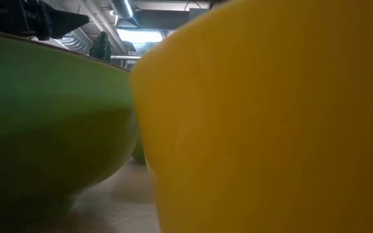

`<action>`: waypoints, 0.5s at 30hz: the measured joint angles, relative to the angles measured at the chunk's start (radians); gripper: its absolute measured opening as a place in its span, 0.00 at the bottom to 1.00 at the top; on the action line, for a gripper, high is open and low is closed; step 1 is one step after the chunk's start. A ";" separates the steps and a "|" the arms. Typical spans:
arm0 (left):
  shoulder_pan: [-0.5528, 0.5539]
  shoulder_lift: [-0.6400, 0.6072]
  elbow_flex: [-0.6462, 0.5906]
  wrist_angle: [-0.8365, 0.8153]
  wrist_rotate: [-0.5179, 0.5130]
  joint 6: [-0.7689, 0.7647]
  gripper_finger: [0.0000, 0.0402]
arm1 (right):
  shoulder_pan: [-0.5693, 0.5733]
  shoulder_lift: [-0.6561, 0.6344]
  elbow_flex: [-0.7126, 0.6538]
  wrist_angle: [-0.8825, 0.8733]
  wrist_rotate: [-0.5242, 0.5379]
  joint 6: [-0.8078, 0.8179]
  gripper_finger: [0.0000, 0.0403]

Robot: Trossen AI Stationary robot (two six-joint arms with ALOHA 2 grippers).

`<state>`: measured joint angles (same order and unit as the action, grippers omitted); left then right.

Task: Pick & Place Mini bowls
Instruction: Stack the blue patterned bowl on the blue patterned bowl on the shelf

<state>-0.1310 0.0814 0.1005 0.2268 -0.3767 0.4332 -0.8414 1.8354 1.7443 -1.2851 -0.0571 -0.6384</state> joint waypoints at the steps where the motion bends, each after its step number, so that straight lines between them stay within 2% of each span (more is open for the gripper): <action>1: 0.000 0.000 0.000 0.000 0.000 0.000 0.01 | 0.000 0.009 0.000 0.000 0.000 0.000 0.03; 10: 0.000 0.000 0.000 0.000 0.000 0.000 0.01 | -0.003 0.066 0.001 -0.008 0.000 0.006 0.04; 15: 0.000 0.000 0.000 0.000 0.000 0.000 0.01 | -0.003 0.073 0.001 0.010 -0.004 0.033 0.11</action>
<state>-0.1307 0.0811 0.1005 0.2272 -0.3767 0.4332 -0.8440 1.9079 1.7451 -1.2754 -0.0607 -0.6052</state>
